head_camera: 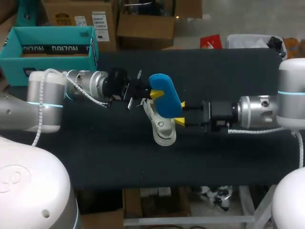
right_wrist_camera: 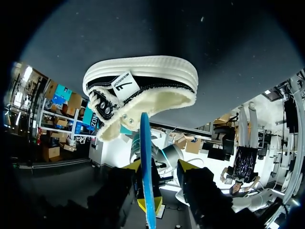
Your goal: Open the shoe tongue, take the insole out of the shoe, put the insole back into the shoe, and pack the shoe into the shoebox
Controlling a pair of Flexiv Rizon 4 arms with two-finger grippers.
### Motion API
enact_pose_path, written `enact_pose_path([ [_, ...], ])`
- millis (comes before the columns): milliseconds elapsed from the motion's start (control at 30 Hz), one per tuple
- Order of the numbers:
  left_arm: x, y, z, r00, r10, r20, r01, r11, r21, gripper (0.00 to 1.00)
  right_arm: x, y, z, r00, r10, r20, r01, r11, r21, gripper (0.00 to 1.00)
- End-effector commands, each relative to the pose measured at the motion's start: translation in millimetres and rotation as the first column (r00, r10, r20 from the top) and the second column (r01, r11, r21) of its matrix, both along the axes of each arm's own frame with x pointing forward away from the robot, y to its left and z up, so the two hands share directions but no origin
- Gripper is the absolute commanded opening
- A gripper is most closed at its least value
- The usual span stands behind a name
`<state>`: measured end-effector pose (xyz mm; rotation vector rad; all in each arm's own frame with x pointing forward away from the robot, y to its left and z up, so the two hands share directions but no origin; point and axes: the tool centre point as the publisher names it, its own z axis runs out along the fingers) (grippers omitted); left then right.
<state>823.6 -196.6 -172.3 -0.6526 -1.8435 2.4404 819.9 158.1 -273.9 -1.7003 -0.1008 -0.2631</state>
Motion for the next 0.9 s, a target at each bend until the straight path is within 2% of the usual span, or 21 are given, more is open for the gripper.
enact_pose_path([
  [33, -0.2, -3, -6.7, 1.0, -0.011, -0.003, 0.011, 1.0, -0.022, 0.0, 0.2, 1, -3, 1.0, 0.006, -0.001, -0.006, 1.0, 0.007, 0.47],
  [100, -0.7, -3, -7.9, 1.0, -0.012, -0.002, 0.012, 1.0, -0.021, 0.0, 0.8, 2, -2, 1.0, 0.009, 0.0, -0.009, 1.0, 0.008, 0.47],
  [200, -2.3, -3, -8.9, 1.0, -0.015, -0.002, 0.015, 1.0, -0.022, 0.0, 1.6, 3, -2, 1.0, 0.011, 0.002, -0.011, 1.0, 0.008, 0.39],
  [300, -3.5, -2, -9.6, 1.0, -0.016, -0.003, 0.016, 1.0, -0.024, 0.0, 2.5, 3, -2, 1.0, 0.011, 0.004, -0.011, 1.0, 0.01, 0.17],
  [333, -3.8, -2, -10.1, 1.0, -0.017, -0.006, 0.017, 1.0, -0.023, 0.0, 2.8, 3, -3, 1.0, 0.011, 0.005, -0.012, 1.0, 0.01, 0.0],
  [467, -4.7, 0, -12.9, 0.999, -0.018, -0.036, 0.018, 1.0, 0.0, 0.0, 4.0, 2, -3, 1.0, 0.017, 0.006, -0.017, 1.0, 0.011, 0.0],
  [500, -5.3, 1, -12.1, 0.999, -0.019, -0.038, 0.019, 1.0, -0.001, 0.26, 4.2, 2, -3, 1.0, 0.02, 0.007, -0.02, 1.0, 0.014, 0.0],
  [533, -5.8, 3, -10.7, 0.999, -0.019, -0.039, 0.02, 1.0, 0.003, 0.45, 4.4, 2, -4, 1.0, 0.021, 0.007, -0.022, 1.0, 0.016, 0.0],
  [567, -7.7, 6, -9.0, 0.999, -0.019, -0.038, 0.02, 1.0, 0.01, 0.8, 4.5, 1, -4, 1.0, 0.024, 0.009, -0.024, 1.0, 0.017, 0.0],
  [600, -9.0, 9, -6.5, 0.999, -0.027, -0.045, 0.028, 1.0, 0.015, 1.0, 4.4, 0, -4, 1.0, 0.027, 0.01, -0.027, 0.999, 0.022, 0.0],
  [700, -10.9, 21, 1.7, 0.998, -0.035, -0.046, 0.037, 0.999, 0.036, 1.0, 2.3, -2, -4, 0.999, 0.04, 0.013, -0.04, 0.999, 0.033, 0.0],
  [800, -9.9, 36, 11.0, 0.997, -0.062, -0.055, 0.067, 0.994, 0.092, 1.0, -1.8, -4, -4, 0.998, 0.061, 0.015, -0.062, 0.997, 0.047, 0.0],
  [900, -11.6, 48, 17.0, 0.99, -0.106, -0.095, 0.122, 0.975, 0.188, 1.0, -6.0, -6, -4, 0.997, 0.081, 0.001, -0.081, 0.995, 0.061, 0.0],
])
